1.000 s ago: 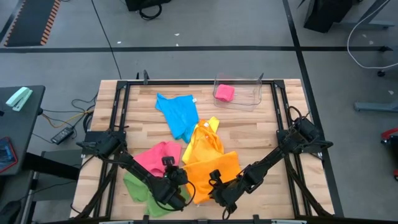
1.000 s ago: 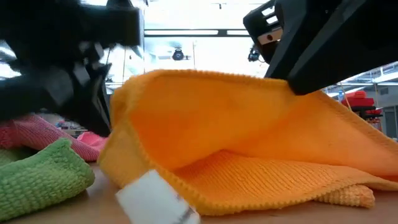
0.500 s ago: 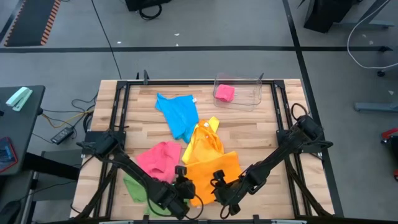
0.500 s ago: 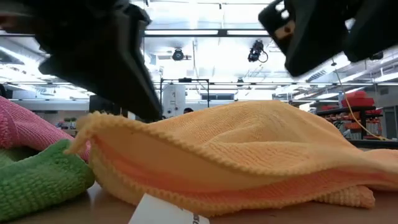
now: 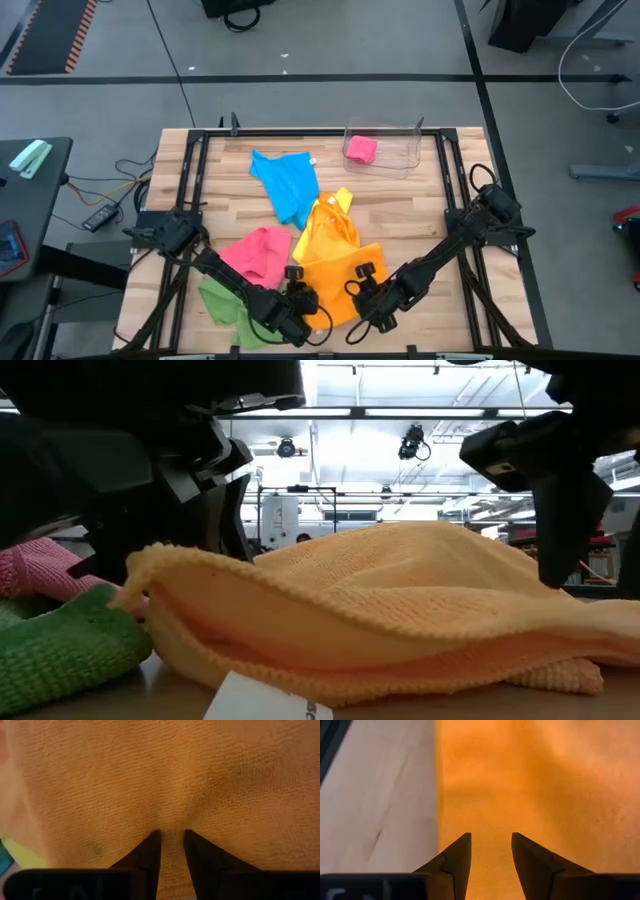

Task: Fold microfiber towels
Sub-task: Fold the right orange microfiber cloth

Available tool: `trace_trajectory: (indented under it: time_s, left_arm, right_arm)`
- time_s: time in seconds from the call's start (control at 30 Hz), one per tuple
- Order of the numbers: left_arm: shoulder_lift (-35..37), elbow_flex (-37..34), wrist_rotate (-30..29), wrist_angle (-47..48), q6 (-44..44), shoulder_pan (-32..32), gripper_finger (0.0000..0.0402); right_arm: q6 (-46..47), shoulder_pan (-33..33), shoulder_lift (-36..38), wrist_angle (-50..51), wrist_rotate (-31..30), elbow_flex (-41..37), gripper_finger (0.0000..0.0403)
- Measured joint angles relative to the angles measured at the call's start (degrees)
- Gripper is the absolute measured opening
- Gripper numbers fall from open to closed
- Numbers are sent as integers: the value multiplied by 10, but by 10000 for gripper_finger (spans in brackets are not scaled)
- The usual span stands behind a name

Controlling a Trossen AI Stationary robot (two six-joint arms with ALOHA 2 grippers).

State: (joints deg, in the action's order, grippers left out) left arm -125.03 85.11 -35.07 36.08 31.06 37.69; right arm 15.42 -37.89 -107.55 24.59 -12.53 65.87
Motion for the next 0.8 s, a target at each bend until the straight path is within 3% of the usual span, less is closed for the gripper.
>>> trace_trajectory:
  time_s: [0.3,0.53,0.8]
  left_arm:
    - [28,7,23,27,-6,9,98]
    - [71,9,17,44,7,9,103]
    - [99,7,8,131,46,-20,155]
  right_arm:
    - [31,7,4,-127,8,-97,134]
    - [37,-2,20,-77,11,-74,127]
    - [39,-5,79,-74,-12,-66,126]
